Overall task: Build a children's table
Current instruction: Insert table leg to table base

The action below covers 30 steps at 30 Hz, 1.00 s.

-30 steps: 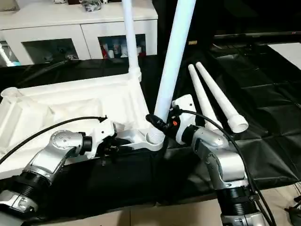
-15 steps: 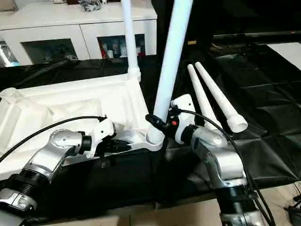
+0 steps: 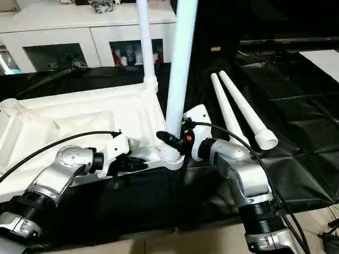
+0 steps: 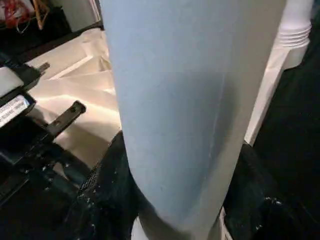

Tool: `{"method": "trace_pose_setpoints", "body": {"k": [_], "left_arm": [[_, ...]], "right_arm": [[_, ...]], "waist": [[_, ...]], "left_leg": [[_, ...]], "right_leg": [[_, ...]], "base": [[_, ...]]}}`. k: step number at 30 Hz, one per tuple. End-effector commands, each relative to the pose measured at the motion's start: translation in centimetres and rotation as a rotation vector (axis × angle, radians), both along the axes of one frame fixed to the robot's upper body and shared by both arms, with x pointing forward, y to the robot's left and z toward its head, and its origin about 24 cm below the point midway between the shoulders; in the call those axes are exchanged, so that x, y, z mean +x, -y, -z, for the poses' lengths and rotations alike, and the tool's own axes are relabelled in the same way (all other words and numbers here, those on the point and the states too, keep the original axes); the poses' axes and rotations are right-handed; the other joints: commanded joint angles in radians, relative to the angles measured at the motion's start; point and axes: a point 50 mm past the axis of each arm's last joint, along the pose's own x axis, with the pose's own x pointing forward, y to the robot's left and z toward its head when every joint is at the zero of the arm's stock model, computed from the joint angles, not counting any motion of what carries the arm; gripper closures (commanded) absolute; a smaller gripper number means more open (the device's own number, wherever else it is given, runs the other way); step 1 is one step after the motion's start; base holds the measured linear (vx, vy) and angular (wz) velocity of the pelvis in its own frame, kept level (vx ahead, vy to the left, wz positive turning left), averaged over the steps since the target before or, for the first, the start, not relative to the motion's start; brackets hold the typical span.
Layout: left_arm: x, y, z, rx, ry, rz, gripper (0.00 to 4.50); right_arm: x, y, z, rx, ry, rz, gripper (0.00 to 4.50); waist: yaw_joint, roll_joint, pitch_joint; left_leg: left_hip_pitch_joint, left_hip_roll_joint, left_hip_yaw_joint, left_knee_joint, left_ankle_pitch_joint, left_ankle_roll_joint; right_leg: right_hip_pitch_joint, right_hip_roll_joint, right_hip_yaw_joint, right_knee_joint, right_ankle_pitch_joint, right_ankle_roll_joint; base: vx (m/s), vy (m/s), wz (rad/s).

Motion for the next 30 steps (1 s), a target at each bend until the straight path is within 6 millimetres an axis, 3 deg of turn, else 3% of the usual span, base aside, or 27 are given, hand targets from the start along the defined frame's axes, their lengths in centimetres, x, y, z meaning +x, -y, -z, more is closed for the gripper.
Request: {"method": "trace_pose_setpoints", "body": {"k": [1,16,20,21,26,30], "left_arm": [[-0.2,-0.5,0.7,0.048,-0.023,-0.003,4.5],[-0.3,-0.6,0.8,0.059,-0.021,0.008,4.5],[-0.4,-0.7,0.8,0.059,-0.022,0.007,4.5],[-0.4,-0.7,0.8,0.058,-0.022,0.007,4.5],[-0.4,-0.6,0.8,0.055,-0.02,0.007,4.5],[-0.3,-0.5,0.7,0.053,-0.017,0.006,4.5]], "right_arm": [[-0.4,0.1,0.6,-0.034,-0.041,-0.026,2.64],[0.3,0.3,2.1,0.033,-0.082,0.045,2.64],[-0.2,1.0,3.1,0.103,-0.124,0.078,2.64],[-0.6,1.3,3.6,0.122,-0.137,0.084,2.64],[-1.7,1.6,4.9,0.175,-0.151,0.093,2.64],[-2.4,1.6,5.8,0.213,-0.15,0.118,2.64]], "waist": [[0.002,-0.013,-0.059],[-0.004,-0.014,-0.061],[-0.003,-0.011,-0.062],[-0.002,-0.006,-0.062],[-0.002,-0.005,-0.061],[-0.001,-0.003,-0.058]], "left_leg": [[-0.001,0.032,-0.007,-0.068,-0.157,0.041],[-0.001,0.032,-0.008,-0.07,-0.175,0.033],[0.0,0.032,-0.007,-0.07,-0.184,0.036],[0.0,0.032,-0.009,-0.07,-0.184,0.034],[0.0,0.033,-0.008,-0.072,-0.209,0.031],[0.002,0.032,-0.01,-0.076,-0.246,0.025]], "right_leg": [[0.057,-0.052,0.05,-0.065,-0.236,-0.188],[0.057,-0.053,0.049,-0.064,-0.223,-0.201],[0.057,-0.053,0.049,-0.065,-0.209,-0.207],[0.058,-0.053,0.047,-0.063,-0.206,-0.209],[0.056,-0.053,0.048,-0.069,-0.222,-0.206],[0.055,-0.055,0.046,-0.076,-0.278,-0.193]], "base": [[0.0,0.0,0.0],[0.0,0.0,0.0],[0.0,0.0,0.0],[0.0,0.0,0.0],[0.0,0.0,0.0],[0.0,0.0,0.0]]}}
